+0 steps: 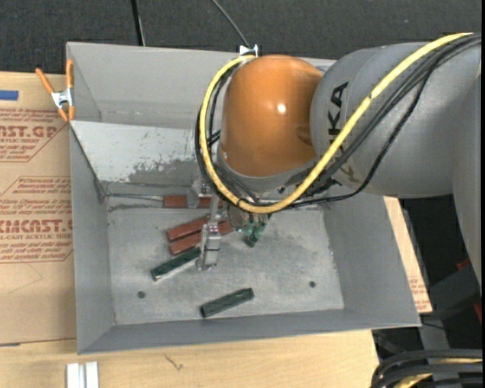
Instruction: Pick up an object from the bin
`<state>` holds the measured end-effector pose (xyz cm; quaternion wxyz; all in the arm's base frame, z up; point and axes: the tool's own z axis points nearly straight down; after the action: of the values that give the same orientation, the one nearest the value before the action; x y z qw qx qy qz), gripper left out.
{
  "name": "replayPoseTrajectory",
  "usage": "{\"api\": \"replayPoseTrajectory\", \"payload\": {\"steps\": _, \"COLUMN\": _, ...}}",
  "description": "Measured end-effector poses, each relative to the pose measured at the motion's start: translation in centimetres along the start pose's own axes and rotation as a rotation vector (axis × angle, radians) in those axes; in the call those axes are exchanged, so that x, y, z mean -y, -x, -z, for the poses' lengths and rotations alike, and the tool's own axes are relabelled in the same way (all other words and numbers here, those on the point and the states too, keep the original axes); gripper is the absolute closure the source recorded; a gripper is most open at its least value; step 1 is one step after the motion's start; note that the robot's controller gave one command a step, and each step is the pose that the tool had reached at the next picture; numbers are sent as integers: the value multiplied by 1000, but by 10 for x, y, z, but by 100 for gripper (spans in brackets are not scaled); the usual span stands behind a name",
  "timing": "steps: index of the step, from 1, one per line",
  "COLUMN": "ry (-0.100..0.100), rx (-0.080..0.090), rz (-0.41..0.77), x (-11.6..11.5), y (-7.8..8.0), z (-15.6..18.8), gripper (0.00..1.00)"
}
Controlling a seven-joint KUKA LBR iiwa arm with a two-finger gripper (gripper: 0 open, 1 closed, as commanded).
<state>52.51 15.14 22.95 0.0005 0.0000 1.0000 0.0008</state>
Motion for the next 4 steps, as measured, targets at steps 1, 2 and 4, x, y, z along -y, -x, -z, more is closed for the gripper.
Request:
{"api": "replayPoseTrajectory", "payload": {"steps": 1, "ry": 0, "rx": 0, "rz": 0, "x": 0, "y": 0, "z": 0, "gripper": 0}}
{"api": "replayPoseTrajectory", "payload": {"steps": 2, "ry": 0, "rx": 6, "rz": 71, "x": -5, "y": 3, "z": -53, "gripper": 0}}
{"api": "replayPoseTrajectory", "payload": {"steps": 4, "ry": 0, "rx": -2, "rz": 346, "x": -19, "y": -1, "z": -160, "gripper": 100}}
